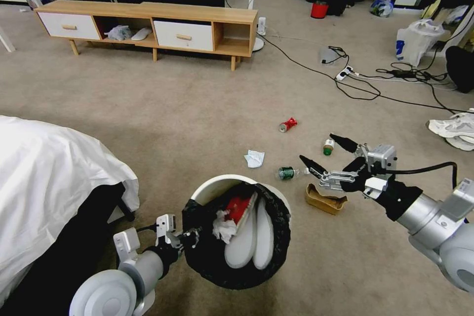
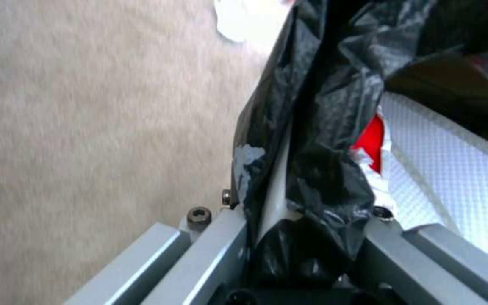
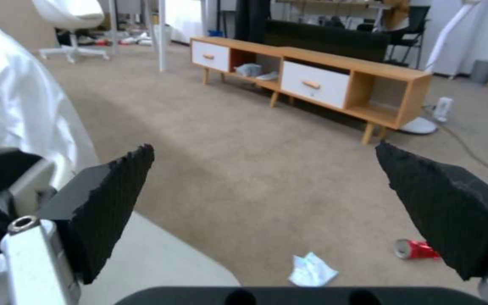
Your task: Pick up the trash bin and place the garbage on the floor into it.
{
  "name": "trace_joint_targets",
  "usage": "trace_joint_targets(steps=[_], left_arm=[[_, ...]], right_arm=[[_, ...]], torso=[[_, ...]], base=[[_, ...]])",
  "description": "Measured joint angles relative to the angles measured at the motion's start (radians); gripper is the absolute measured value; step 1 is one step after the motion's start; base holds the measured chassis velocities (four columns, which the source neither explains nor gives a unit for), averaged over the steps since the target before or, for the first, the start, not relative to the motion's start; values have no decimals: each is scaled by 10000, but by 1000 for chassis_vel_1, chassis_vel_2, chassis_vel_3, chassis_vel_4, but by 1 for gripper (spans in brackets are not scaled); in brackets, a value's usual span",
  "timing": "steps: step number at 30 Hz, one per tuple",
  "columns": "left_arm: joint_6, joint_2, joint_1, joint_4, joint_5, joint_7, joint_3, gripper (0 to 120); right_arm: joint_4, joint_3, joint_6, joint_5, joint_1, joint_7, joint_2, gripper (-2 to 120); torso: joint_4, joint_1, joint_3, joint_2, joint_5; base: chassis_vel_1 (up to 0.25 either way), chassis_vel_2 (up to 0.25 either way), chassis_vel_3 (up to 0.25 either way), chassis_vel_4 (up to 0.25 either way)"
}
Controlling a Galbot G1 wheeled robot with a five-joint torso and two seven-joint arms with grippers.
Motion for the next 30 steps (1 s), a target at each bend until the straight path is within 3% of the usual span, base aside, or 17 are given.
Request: trace_joint_targets(steps=[4,10,17,23,26,30], left_arm=[[-201,-625,162,-170,418,203,-129,0],[-202,-1032,320,-291,563,220,-213,0],[-199,-1564,538,-495,972,397,-193,0],[-169,-1683,554,-501,1320,639,-149,0],[-131,-1727,498,-406,1596,950,-70,0],[-124,-1674,516,-422,1644,1047,-132,0]], right_arm=[[-85,118,201,-586,-218,-186,489,99],[-129,135,377,-1195,-437,-416,1093,99],[-149,203,997,-2895,-1203,-967,2373,99],[-148,228,1288,-3589,-1442,-1074,2984,99],[-165,304,1682,-4458,-1622,-1149,3898,100],[-175,376,1752,-4661,-1621,-1140,4208,100]], torso=[[2,0,0,-1,1],[2,0,0,-1,1],[0,0,0,-1,1],[3,0,1,-1,1],[-2,0,1,-1,0],[3,0,1,-1,-1]], base=[[0,0,0,0],[0,0,0,0],[0,0,0,0],[0,0,0,0],[0,0,0,0],[0,0,0,0]])
